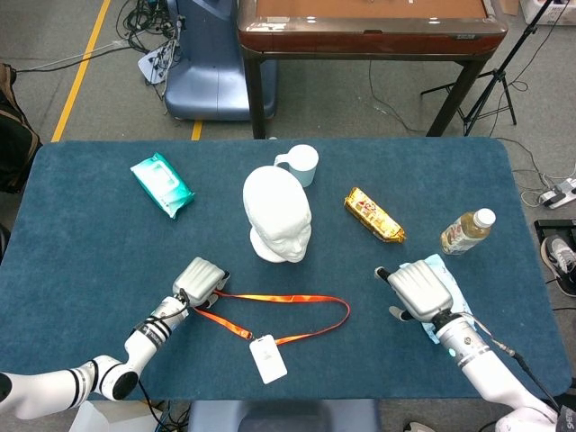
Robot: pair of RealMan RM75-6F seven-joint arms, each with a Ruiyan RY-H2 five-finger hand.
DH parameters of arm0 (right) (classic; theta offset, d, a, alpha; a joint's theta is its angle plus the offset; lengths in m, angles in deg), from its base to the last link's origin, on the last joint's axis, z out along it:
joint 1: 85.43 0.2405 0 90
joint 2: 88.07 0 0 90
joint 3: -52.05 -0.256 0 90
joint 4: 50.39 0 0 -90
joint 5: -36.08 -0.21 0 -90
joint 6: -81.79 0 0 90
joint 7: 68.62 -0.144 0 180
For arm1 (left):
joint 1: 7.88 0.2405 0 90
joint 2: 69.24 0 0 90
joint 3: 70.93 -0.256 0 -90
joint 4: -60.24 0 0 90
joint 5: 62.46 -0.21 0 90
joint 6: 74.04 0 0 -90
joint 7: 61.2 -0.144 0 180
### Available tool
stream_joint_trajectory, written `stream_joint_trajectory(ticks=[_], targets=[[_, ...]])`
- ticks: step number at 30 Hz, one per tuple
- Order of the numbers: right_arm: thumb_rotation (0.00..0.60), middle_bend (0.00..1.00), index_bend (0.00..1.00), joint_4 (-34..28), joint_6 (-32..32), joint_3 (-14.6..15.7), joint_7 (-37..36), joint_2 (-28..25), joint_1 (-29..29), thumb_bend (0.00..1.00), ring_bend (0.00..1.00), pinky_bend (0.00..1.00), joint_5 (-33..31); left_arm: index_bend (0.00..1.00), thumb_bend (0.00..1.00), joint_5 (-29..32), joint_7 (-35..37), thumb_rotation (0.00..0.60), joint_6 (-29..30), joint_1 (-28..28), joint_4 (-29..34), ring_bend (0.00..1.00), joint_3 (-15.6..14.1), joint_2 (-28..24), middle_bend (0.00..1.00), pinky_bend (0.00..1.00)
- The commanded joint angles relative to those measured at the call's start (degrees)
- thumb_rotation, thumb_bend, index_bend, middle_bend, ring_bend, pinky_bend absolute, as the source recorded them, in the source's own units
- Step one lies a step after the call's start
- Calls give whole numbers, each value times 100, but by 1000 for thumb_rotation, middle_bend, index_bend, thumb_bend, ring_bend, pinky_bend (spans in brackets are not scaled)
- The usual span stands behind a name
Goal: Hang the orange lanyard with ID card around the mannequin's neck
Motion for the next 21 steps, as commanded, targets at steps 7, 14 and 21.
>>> stream_joint_trajectory(ticks=[7, 14, 21], targets=[[600, 780, 330, 9, 37, -17, 19, 25, -4, 200, 856, 963, -41, 579, 267, 23, 110, 600, -48, -12, -10, 1000, 3, -10, 1000, 980], [600, 780, 330, 8, 36, -22, 29, 21, -22, 200, 856, 963, -51, 587, 267, 44, 140, 600, -93, -30, -43, 1000, -13, 15, 1000, 980], [600, 782, 330, 15, 54, -24, 31, 15, -30, 200, 857, 963, -67, 588, 267, 106, 196, 600, -153, -48, -85, 1000, -3, 37, 1000, 980]])
